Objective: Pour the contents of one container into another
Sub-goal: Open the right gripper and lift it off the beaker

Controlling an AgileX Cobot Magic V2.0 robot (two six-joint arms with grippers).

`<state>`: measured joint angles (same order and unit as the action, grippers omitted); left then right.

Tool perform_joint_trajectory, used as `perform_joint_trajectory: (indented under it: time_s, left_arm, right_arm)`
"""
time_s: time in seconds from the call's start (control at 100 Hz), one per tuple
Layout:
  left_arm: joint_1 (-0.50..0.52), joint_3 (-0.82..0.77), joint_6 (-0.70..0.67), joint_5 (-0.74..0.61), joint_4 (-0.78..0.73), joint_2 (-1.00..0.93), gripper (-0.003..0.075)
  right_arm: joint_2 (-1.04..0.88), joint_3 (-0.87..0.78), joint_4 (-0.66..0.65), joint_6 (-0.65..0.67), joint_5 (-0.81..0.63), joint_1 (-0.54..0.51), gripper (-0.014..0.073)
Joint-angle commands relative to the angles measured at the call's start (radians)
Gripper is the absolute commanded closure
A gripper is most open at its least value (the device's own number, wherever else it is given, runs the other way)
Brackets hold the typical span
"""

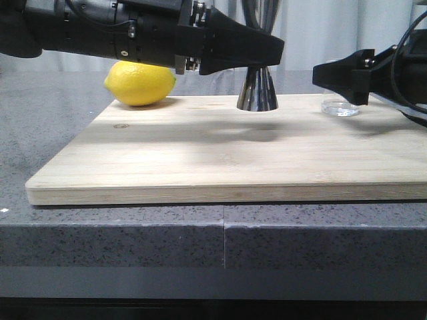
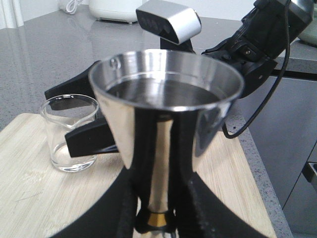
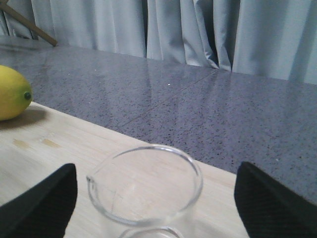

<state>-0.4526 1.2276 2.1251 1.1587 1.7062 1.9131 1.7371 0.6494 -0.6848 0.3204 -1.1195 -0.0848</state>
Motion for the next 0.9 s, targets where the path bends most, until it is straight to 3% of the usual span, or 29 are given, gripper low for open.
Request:
perform_joint_trajectory:
  time_s: [0.0, 0.89]
  left_arm:
    - [-0.008, 0.031, -0.008, 0.112, 0.075, -0.048, 0.0662]
    - [0.077, 0.031, -0.008, 0.115, 0.075, -0.048, 0.0662]
  right_arm:
    - [-0.066, 0.013, 0.033, -0.008, -0.089, -0.01, 0.0004]
    - [-0.427, 0.013, 0.039, 0.007, -0.126, -0.01, 0.0004]
